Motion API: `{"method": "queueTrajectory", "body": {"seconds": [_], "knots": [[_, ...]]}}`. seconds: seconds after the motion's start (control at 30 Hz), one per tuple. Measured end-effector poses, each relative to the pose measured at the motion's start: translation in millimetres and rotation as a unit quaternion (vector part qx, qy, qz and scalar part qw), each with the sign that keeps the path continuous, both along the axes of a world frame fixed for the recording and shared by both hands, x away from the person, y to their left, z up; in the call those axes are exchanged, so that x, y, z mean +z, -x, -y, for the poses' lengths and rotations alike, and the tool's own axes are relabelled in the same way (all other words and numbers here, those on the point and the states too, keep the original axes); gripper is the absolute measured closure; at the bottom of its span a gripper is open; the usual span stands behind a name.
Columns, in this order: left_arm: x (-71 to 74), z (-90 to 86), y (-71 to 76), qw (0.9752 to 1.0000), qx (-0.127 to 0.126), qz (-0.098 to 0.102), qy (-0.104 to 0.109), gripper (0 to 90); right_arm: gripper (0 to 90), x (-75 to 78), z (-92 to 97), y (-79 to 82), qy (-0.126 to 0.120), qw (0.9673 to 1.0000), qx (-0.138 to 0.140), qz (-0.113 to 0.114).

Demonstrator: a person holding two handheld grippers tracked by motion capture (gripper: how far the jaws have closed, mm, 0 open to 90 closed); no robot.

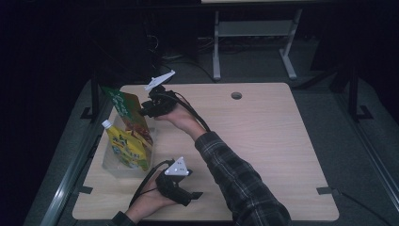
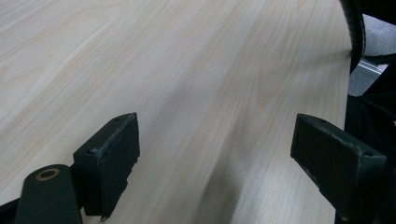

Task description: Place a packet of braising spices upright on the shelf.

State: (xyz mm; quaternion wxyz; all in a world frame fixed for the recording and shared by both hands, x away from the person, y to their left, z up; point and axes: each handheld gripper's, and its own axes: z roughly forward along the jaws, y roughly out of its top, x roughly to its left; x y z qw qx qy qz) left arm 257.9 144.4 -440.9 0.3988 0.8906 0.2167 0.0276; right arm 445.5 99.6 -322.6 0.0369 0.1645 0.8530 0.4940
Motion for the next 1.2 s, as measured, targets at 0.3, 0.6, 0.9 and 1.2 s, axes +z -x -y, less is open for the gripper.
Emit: {"method": "queueTrajectory", "body": {"seconds": [0.3, 0.6, 0.9, 1.2], "knots": [[-0.6, -3.2, -3.1, 1.0000, 0.001, -0.002, 0.003, 15.1, 45.9, 6.3, 53.8, 15.7, 0.019, 0.9994, -0.025, 0.013], [0.3, -6.8, -5.6, 1.0000, 0.005, 0.002, 0.001, 15.1, 37.5, -15.0, 122.4, 45.8, 0.043, 0.9969, -0.061, 0.026], [-2.2, -8.0, -7.0, 0.9999, 0.004, 0.006, -0.008, 15.2, 27.1, -50.6, 182.7, 89.9, 0.067, 0.9929, -0.097, 0.012], [-4.7, -8.3, -7.6, 0.9999, 0.004, 0.003, -0.012, 15.3, 22.4, -97.3, 237.9, 139.1, 0.118, 0.9854, -0.122, -0.014]]}}
